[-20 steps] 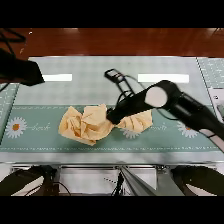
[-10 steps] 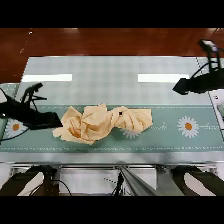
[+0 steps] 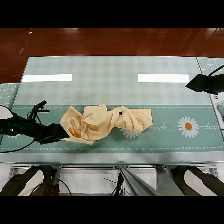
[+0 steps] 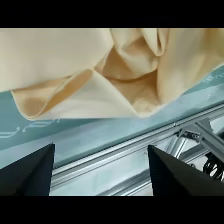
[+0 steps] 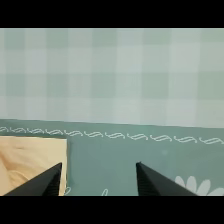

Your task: Fold the shirts.

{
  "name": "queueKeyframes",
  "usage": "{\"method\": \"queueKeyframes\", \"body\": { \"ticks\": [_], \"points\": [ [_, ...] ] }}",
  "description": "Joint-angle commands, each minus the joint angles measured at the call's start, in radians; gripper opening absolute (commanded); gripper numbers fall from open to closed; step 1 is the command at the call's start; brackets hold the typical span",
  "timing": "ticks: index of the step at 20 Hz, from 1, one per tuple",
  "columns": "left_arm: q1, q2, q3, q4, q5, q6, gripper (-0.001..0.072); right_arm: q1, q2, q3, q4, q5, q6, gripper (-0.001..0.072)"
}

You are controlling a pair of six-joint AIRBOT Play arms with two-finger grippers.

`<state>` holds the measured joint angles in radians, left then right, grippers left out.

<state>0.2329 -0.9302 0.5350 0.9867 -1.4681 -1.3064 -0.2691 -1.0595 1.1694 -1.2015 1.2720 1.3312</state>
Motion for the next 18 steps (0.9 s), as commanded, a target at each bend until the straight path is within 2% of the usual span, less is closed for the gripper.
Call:
{"method": "queueKeyframes", "body": {
  "ticks": [1, 5, 11, 14, 16, 17, 18],
  "points": [
    [0.036, -0.003, -0.017, -0.01, 0.017, 0.027, 0.0682, -0.008, 0.001, 0.0, 0.025, 0.0, -0.01, 0.0546],
    [0.06, -0.011, -0.016, 0.01, 0.079, 0.031, 0.0683, -0.008, 0.001, 0.0, 0.026, 0.0, -0.01, 0.0545],
    [0.096, -0.061, -0.017, -0.004, 0.08, 0.042, 0.0683, -0.008, 0.001, 0.0, 0.025, -0.009, -0.015, 0.0531],
    [0.088, -0.132, -0.017, -0.048, 0.101, 0.055, 0.0683, -0.008, 0.001, 0.0, 0.025, -0.016, -0.017, 0.0531],
    [0.052, -0.19, -0.016, -0.138, 0.1, 0.11, 0.0681, -0.008, 0.001, 0.0, 0.025, -0.016, -0.02, 0.0531],
    [0.024, -0.219, -0.016, -0.182, 0.1, 0.129, 0.0663, -0.008, 0.001, 0.0, 0.024, -0.015, -0.02, 0.0531],
    [-0.004, -0.243, -0.016, -0.21, 0.1, 0.147, 0.0599, -0.008, 0.001, 0.0, 0.024, -0.015, -0.02, 0.0531]
  ]
}}
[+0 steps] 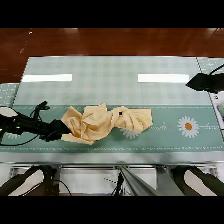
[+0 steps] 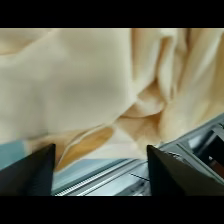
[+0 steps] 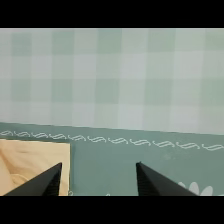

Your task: Fold the shirts.

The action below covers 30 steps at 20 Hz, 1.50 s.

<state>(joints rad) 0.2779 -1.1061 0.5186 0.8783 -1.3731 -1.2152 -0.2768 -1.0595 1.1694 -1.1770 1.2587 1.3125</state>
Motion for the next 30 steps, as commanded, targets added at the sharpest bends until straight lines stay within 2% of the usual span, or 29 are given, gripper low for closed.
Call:
{"method": "queueKeyframes", "body": {
  "ticks": [1, 2, 3, 7, 8, 10, 15, 24, 27, 30],
  "points": [
    [-0.079, -0.087, 0.0, -0.111, 0.005, 0.07, 0.0383, 0.0, 0.001, 0.0, -0.002, -0.002, -0.002, 0.0531],
    [-0.103, -0.1, 0.0, -0.111, 0.002, 0.089, 0.0106, 0.0, 0.001, 0.0, -0.006, -0.001, -0.002, 0.0531],
    [-0.118, -0.104, 0.0, -0.112, -0.003, 0.107, 0.0024, 0.0, 0.001, 0.0, -0.014, -0.002, -0.002, 0.053],
    [-0.122, -0.102, 0.0, -0.109, -0.007, 0.116, 0.0024, -0.001, -0.026, -0.105, -0.108, 0.011, 0.012, 0.053],
    [-0.122, -0.1, 0.0, -0.109, -0.007, 0.116, 0.0024, -0.001, -0.033, -0.163, -0.059, 0.013, 0.013, 0.054],
    [-0.122, -0.094, 0.0, -0.109, -0.007, 0.127, 0.0024, 0.0, -0.039, -0.299, 0.089, -0.006, 0.0, 0.0604],
    [-0.122, -0.09, 0.0, -0.109, -0.006, 0.131, 0.0024, 0.0, -0.039, -0.539, 0.349, -0.184, -0.009, 0.0599],
    [-0.122, -0.053, 0.003, -0.139, 0.014, 0.175, 0.0024, 0.011, -0.06, -0.641, 0.407, -0.24, -0.016, 0.0588],
    [-0.122, -0.053, 0.003, -0.139, 0.027, 0.175, 0.0024, 0.161, -0.115, -0.641, 0.434, -0.292, -0.013, 0.0588],
    [-0.122, -0.052, 0.003, -0.139, 0.028, 0.178, 0.0024, 0.333, -0.188, -0.641, 0.437, -0.428, 0.102, 0.0588]
  ]
}}
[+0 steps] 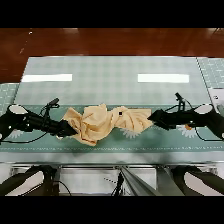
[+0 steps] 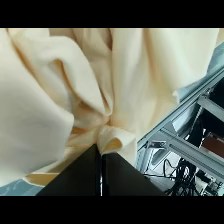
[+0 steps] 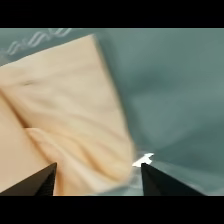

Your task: Fold the shirts.

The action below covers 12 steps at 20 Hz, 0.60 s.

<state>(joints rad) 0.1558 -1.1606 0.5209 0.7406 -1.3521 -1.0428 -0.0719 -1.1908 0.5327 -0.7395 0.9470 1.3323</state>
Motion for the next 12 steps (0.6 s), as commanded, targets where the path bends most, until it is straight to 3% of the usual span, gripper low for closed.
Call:
{"method": "queueKeyframes", "body": {
  "ticks": [1, 2, 3, 4, 8, 12],
  "points": [
    [0.0, 0.003, 0.005, -0.001, 0.007, 0.018, 0.0024, 0.159, -0.08, -0.004, 0.006, -0.143, 0.111, 0.056],
    [0.0, 0.003, 0.016, -0.001, 0.007, 0.021, 0.0024, 0.181, -0.094, -0.004, 0.029, -0.162, 0.107, 0.0395],
    [0.0, 0.005, 0.039, -0.001, 0.006, 0.021, 0.0024, 0.19, -0.095, -0.001, 0.061, -0.169, 0.091, 0.0112],
    [0.001, 0.013, 0.067, -0.001, 0.006, 0.021, 0.0023, 0.192, -0.083, 0.014, 0.095, -0.148, 0.069, 0.0038],
    [0.051, 0.132, 0.293, -0.018, 0.006, -0.002, 0.0023, 0.147, 0.118, 0.174, 0.048, -0.103, 0.017, 0.0037],
    [0.182, 0.293, 0.65, -0.019, 0.053, -0.094, 0.0023, 0.045, 0.339, 0.424, -0.047, -0.107, 0.028, 0.0037]
  ]
}}
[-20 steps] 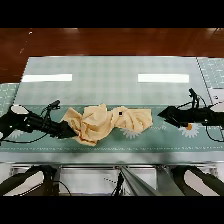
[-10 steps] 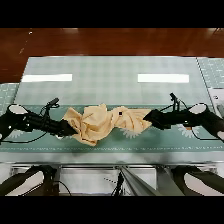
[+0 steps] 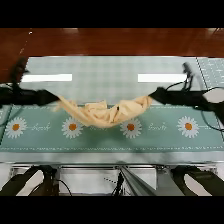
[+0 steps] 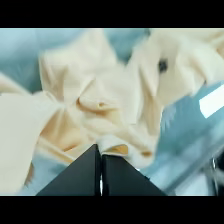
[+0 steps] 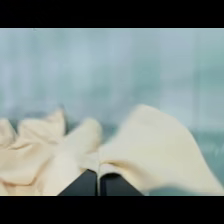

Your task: Fold the shirts.

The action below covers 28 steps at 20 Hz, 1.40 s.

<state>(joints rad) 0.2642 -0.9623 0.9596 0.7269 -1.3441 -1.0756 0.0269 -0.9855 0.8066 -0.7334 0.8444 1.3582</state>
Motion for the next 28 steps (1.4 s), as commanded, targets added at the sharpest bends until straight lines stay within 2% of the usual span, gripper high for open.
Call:
{"method": "queueKeyframes", "body": {
  "ticks": [1, 5, 7, 9, 16, 19, 22, 24, 26, 28],
  "points": [
    [0.103, 0.129, 0.302, -0.005, 0.09, -0.089, 0.0023, -0.078, 0.169, 0.207, -0.068, -0.004, 0.01, 0.0037],
    [0.161, 0.241, 0.584, -0.002, 0.31, -0.123, 0.0023, -0.154, 0.275, 0.417, -0.193, -0.003, 0.026, 0.0037],
    [0.161, 0.281, 0.679, -0.002, 0.377, -0.123, 0.0023, -0.179, 0.314, 0.51, -0.356, -0.002, 0.117, 0.0037],
    [0.161, 0.316, 0.745, -0.002, 0.391, -0.123, 0.0023, -0.184, 0.341, 0.592, -0.457, 0.011, 0.169, 0.0037],
    [0.161, 0.461, 0.779, -0.002, 0.384, -0.146, 0.0023, -0.184, 0.354, 0.921, -0.485, 0.006, 0.168, 0.0037],
    [0.161, 0.506, 0.779, -0.002, 0.303, -0.168, 0.0023, -0.184, 0.354, 1.03, -0.55, 0.009, 0.168, 0.0036],
    [0.161, 0.516, 0.779, 0.01, 0.152, -0.257, 0.0023, -0.184, 0.354, 1.095, -0.618, 0.053, 0.169, 0.0036],
    [0.161, 0.51, 0.778, 0.083, 0.028, -0.338, 0.0023, -0.184, 0.35, 1.112, -0.677, 0.198, 0.169, 0.0036],
    [0.161, 0.498, 0.769, 0.158, -0.098, -0.415, 0.0023, -0.184, 0.33, 1.112, -0.736, 0.401, 0.168, 0.0036],
    [0.161, 0.48, 0.717, 0.179, -0.214, -0.443, 0.0023, -0.184, 0.278, 1.112, -0.781, 0.592, 0.157, 0.0036]
  ]
}}
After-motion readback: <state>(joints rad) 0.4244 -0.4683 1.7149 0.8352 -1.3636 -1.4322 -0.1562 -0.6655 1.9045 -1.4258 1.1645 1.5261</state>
